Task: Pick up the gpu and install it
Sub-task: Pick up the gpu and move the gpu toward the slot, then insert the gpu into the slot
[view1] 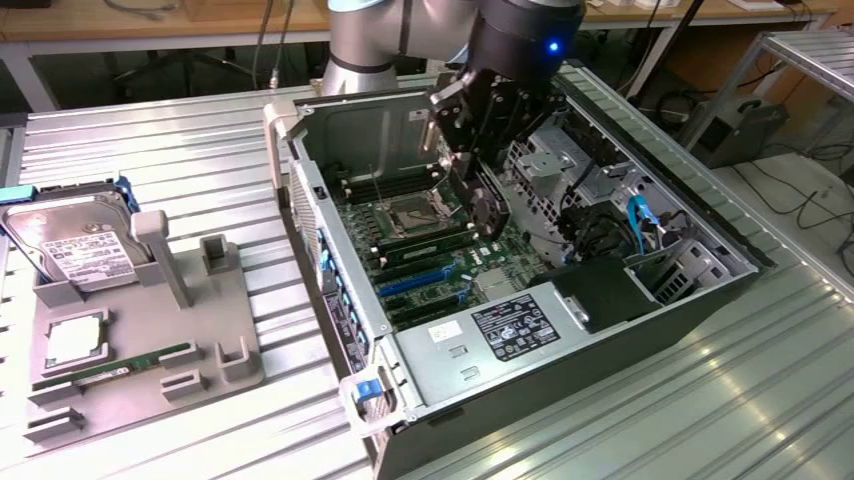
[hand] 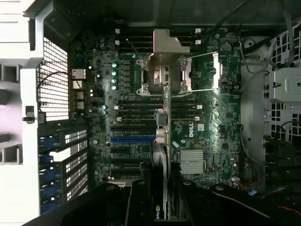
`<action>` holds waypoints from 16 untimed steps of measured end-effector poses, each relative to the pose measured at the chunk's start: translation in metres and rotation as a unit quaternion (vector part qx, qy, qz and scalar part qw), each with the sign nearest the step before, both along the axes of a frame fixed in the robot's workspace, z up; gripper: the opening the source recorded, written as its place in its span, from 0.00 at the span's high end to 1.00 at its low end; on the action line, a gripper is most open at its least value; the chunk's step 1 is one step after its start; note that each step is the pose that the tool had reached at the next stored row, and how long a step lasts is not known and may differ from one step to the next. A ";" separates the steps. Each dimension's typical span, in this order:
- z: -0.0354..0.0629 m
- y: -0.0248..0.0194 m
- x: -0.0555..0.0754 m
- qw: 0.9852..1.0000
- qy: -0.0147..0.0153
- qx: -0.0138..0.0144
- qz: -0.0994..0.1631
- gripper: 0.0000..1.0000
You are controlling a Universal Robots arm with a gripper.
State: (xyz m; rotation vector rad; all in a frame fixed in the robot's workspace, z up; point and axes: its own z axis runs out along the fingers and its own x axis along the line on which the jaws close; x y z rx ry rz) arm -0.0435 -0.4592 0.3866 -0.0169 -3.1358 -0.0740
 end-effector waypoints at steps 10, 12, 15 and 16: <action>-0.0002 0.0000 0.002 1.000 0.000 0.000 0.000 0.74; -0.0002 0.0000 0.002 1.000 0.000 0.000 0.000 0.74; -0.0003 0.0000 0.002 1.000 0.000 0.000 0.000 0.74; -0.0003 0.0000 0.002 1.000 0.000 0.000 0.005 0.74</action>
